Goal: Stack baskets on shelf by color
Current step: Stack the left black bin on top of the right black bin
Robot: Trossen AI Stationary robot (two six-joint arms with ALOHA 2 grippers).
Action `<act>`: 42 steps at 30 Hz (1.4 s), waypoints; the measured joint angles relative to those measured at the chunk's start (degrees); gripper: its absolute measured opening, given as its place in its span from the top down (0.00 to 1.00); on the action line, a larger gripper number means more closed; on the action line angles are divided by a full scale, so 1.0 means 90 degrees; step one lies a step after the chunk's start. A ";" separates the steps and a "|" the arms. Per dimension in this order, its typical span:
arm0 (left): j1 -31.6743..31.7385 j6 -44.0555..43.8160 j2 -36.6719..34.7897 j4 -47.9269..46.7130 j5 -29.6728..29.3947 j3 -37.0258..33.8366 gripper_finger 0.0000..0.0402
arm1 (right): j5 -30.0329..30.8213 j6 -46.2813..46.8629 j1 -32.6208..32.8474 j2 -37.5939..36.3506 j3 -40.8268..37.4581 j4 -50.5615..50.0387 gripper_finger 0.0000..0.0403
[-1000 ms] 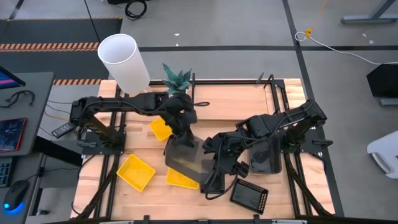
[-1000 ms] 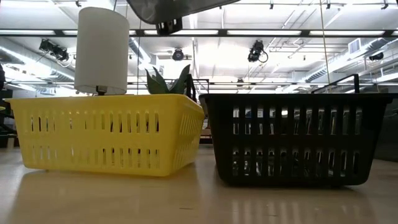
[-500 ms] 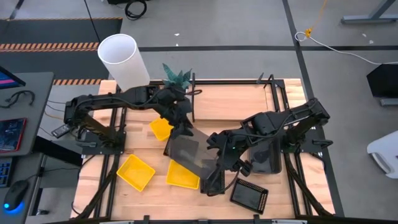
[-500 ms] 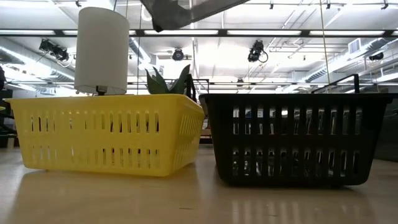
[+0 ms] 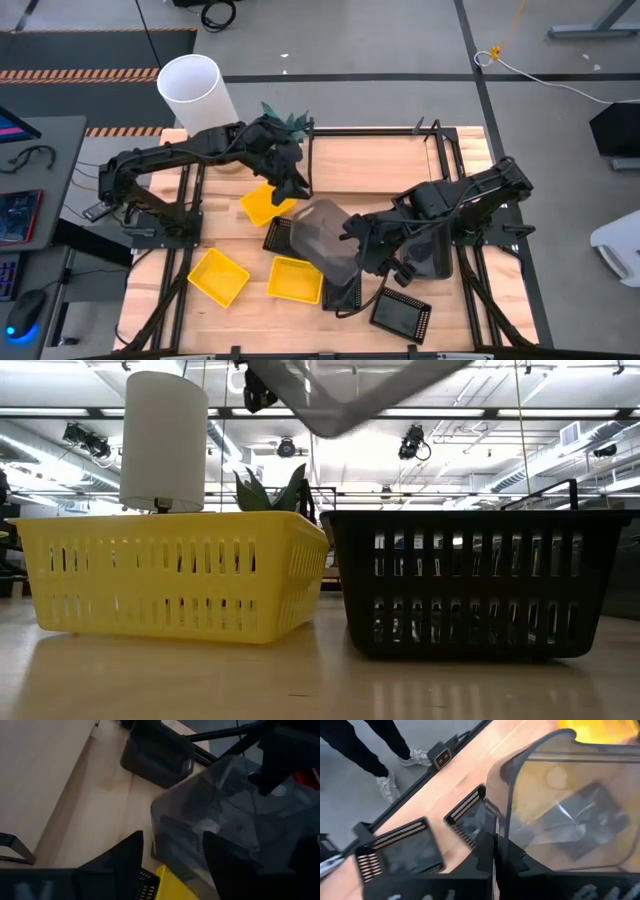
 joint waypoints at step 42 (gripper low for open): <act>-0.0206 -0.1351 -0.0384 -0.0010 -0.1640 0.0003 0.57 | -0.0511 0.6632 0.1176 -0.2289 -0.3433 -0.1196 0.98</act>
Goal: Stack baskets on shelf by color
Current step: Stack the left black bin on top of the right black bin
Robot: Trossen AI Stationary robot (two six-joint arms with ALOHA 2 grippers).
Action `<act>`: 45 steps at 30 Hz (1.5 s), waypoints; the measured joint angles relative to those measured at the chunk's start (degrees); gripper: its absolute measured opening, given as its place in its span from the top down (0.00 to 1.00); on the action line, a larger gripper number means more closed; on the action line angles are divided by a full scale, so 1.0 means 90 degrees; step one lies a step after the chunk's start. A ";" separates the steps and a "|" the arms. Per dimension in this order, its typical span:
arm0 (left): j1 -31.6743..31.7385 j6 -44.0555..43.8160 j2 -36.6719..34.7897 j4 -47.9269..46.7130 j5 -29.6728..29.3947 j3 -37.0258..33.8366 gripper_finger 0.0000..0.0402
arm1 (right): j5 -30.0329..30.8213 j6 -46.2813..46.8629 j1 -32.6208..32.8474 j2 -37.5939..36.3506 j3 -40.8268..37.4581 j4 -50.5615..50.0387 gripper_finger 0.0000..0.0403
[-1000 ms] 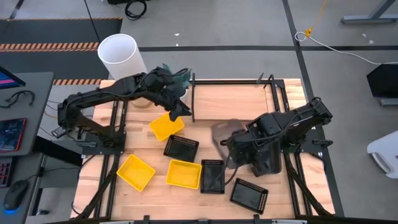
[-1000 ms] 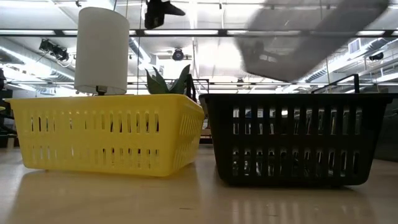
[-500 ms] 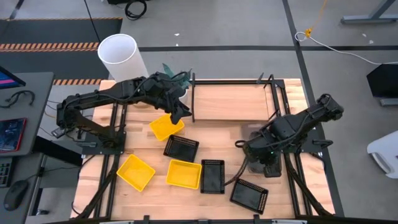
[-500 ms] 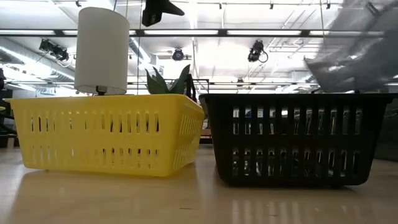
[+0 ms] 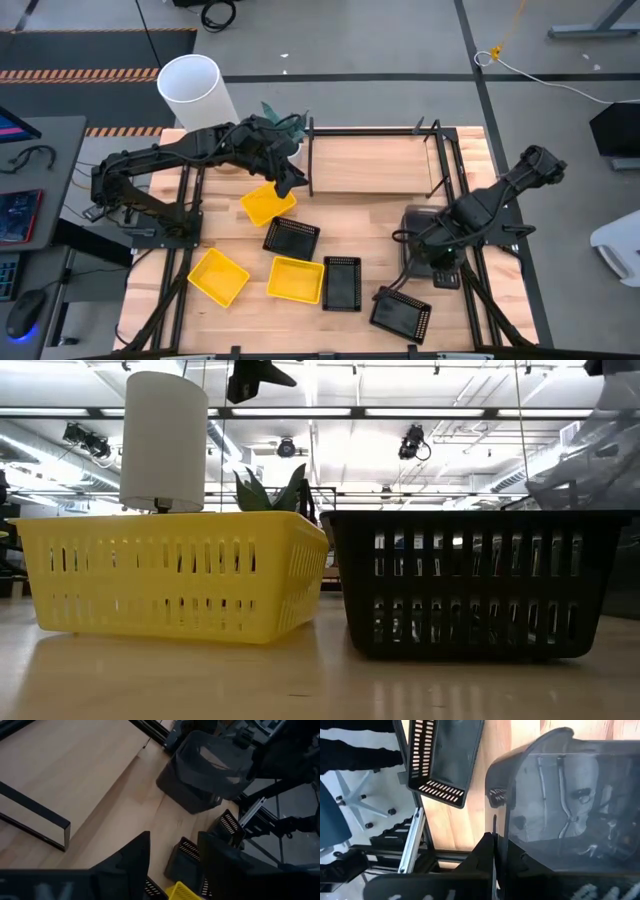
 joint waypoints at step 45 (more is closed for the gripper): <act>0.0000 0.0027 0.0002 -0.0002 0.0002 -0.0005 0.57 | 0.1337 0.0509 0.0054 0.0055 -0.1152 0.0750 0.82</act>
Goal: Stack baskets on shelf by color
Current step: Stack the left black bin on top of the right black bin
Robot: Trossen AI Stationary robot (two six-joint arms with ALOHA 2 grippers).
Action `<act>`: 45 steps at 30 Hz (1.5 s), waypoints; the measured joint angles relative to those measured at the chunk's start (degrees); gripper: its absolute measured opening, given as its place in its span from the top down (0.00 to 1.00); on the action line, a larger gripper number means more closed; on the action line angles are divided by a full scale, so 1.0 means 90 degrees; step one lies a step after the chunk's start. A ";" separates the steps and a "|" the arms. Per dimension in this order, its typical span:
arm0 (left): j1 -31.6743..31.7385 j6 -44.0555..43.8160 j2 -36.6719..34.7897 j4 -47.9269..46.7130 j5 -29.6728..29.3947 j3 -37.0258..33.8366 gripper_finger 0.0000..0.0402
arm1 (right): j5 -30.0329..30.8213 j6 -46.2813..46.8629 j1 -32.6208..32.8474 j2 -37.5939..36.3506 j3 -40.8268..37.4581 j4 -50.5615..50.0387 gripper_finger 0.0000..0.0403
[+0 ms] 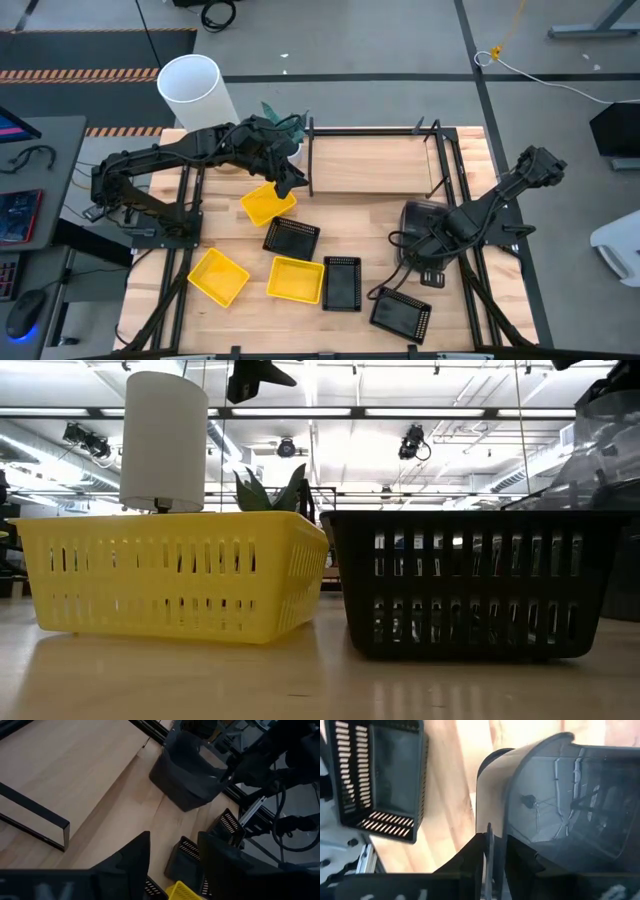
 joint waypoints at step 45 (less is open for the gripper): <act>0.0000 -0.0017 0.0000 0.0004 0.0001 0.0000 0.57 | -0.0197 0.0982 0.0020 0.0005 -0.0005 -0.0018 0.98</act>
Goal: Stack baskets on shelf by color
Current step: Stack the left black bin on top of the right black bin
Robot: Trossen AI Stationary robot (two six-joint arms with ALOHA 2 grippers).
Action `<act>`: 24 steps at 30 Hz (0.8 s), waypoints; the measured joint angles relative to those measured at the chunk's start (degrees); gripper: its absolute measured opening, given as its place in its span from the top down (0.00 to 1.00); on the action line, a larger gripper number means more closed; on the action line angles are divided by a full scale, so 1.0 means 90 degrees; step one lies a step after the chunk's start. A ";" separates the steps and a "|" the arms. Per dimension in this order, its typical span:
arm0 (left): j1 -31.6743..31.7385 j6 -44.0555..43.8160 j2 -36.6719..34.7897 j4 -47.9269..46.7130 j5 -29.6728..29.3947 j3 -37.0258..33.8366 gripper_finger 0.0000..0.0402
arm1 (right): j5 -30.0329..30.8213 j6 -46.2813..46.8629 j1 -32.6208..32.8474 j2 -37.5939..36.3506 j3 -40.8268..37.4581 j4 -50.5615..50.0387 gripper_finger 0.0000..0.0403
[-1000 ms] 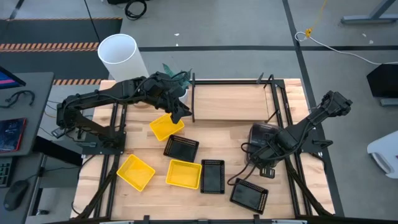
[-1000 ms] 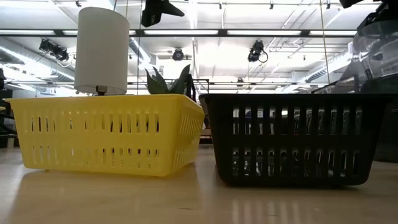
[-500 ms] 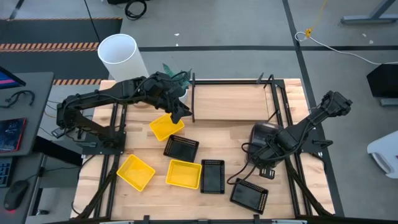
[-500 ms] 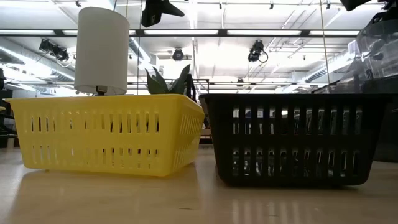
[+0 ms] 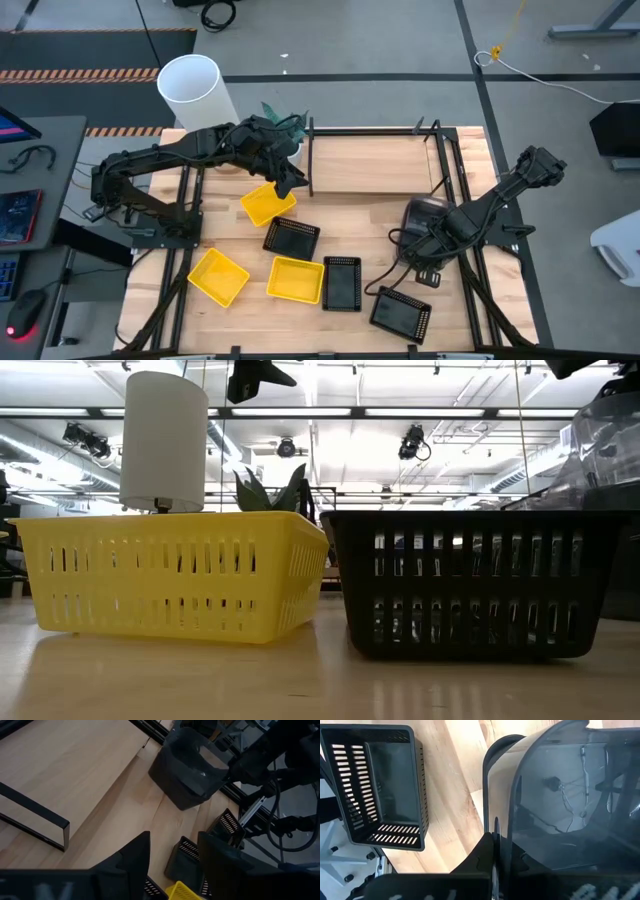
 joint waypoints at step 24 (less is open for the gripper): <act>-0.0497 0.0730 0.0001 0.0082 -0.0808 -0.0066 0.57 | 0.0564 -0.0223 0.0011 0.0192 0.0005 -0.0214 0.98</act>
